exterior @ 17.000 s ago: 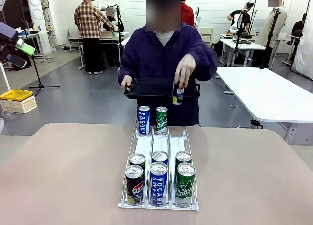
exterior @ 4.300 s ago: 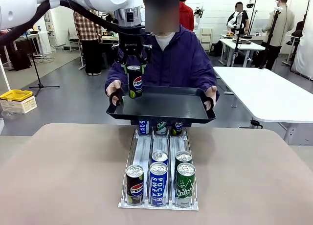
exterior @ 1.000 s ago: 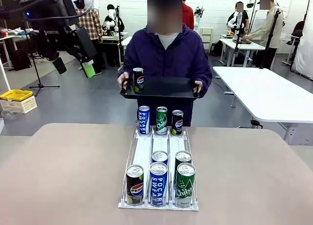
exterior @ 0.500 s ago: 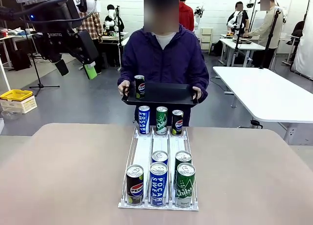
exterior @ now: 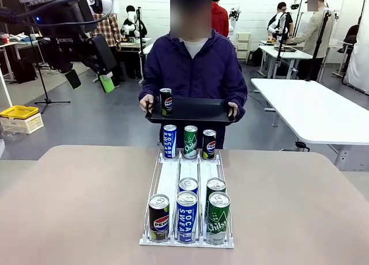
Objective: Retrieve and hand over the desired beverage to the person.
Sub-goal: Pick up another can of the same type that the person held from the Automatic Can Dispenser.
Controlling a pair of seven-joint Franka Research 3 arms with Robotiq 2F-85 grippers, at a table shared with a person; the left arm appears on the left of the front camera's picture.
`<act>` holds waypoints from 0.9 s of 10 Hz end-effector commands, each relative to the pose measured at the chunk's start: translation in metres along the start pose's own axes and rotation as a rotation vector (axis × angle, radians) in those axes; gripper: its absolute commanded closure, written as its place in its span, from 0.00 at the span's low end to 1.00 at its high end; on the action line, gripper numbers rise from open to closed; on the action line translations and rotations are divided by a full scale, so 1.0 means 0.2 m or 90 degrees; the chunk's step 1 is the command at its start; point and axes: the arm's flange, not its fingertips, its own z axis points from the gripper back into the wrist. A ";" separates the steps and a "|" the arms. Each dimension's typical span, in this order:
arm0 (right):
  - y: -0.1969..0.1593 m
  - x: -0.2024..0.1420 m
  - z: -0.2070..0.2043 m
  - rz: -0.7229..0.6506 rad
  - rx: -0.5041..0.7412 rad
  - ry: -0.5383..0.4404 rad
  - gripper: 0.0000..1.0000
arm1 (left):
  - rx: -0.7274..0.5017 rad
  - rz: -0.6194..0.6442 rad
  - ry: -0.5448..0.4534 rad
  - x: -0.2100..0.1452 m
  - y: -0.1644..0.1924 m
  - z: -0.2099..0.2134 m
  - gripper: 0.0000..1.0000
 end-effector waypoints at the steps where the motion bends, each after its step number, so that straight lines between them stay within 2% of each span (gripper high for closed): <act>1: -0.01 0.00 -0.01 0.005 0.022 -0.010 0.00 | -0.001 -0.002 -0.001 0.01 0.00 0.01 0.00; 2: -0.01 0.00 -0.01 0.005 0.022 -0.010 0.00 | 0.000 0.000 0.000 0.00 0.00 0.00 0.00; 3: -0.01 0.00 -0.01 0.005 0.022 -0.010 0.00 | -0.058 -0.057 -0.056 -0.09 0.15 0.03 0.00; 5: -0.01 0.00 -0.01 0.005 0.022 -0.010 0.00 | -0.109 -0.074 -0.144 -0.26 0.39 0.05 0.00; 7: -0.01 0.00 -0.01 0.005 0.022 -0.010 0.00 | -0.179 -0.069 -0.172 -0.42 0.64 0.04 0.00; 9: -0.01 0.00 -0.01 0.005 0.022 -0.010 0.00 | -0.199 -0.075 -0.229 -0.60 0.80 0.01 0.00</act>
